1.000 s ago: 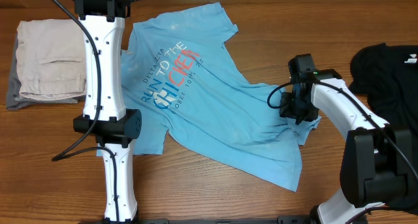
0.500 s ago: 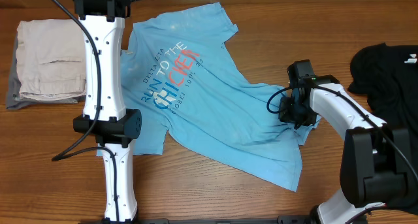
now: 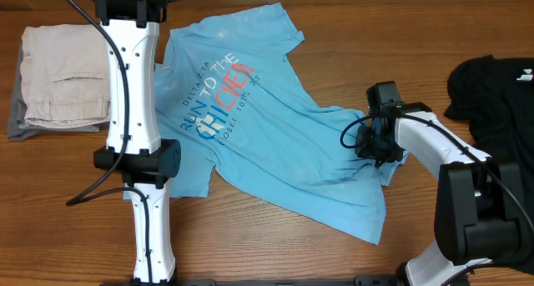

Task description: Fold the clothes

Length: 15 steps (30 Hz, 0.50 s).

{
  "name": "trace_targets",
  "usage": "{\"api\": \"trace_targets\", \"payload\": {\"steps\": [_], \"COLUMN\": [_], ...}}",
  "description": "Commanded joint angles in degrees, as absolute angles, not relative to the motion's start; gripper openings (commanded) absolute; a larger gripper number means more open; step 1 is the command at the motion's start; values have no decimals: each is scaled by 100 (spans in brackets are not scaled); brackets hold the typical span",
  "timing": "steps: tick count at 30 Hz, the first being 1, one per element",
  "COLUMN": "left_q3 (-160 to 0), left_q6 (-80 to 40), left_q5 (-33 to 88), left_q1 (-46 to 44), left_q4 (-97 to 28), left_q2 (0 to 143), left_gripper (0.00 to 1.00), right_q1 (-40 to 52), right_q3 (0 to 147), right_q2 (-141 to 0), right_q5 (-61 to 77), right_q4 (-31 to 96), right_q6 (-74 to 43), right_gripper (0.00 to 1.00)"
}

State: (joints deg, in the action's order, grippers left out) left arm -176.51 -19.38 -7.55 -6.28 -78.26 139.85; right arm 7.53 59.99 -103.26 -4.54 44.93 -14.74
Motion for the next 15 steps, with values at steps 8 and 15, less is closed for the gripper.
{"api": "trace_targets", "payload": {"steps": [8, 15], "left_q3": [-17635, -17635], "left_q6": [-1994, -1994], "left_q5": [-788, -788], "left_q1": [-639, -639], "left_q4": [-7822, -7822], "left_q2": [14033, 14033], "left_gripper": [100, 100], "right_q1": [753, 746], "right_q3": [6086, 6768], "right_q2": [-10300, -10298], "right_q5": [-598, -937], "right_q4": [4501, 4925], "right_q6": [-1507, -1505], "right_gripper": [4, 4]}}
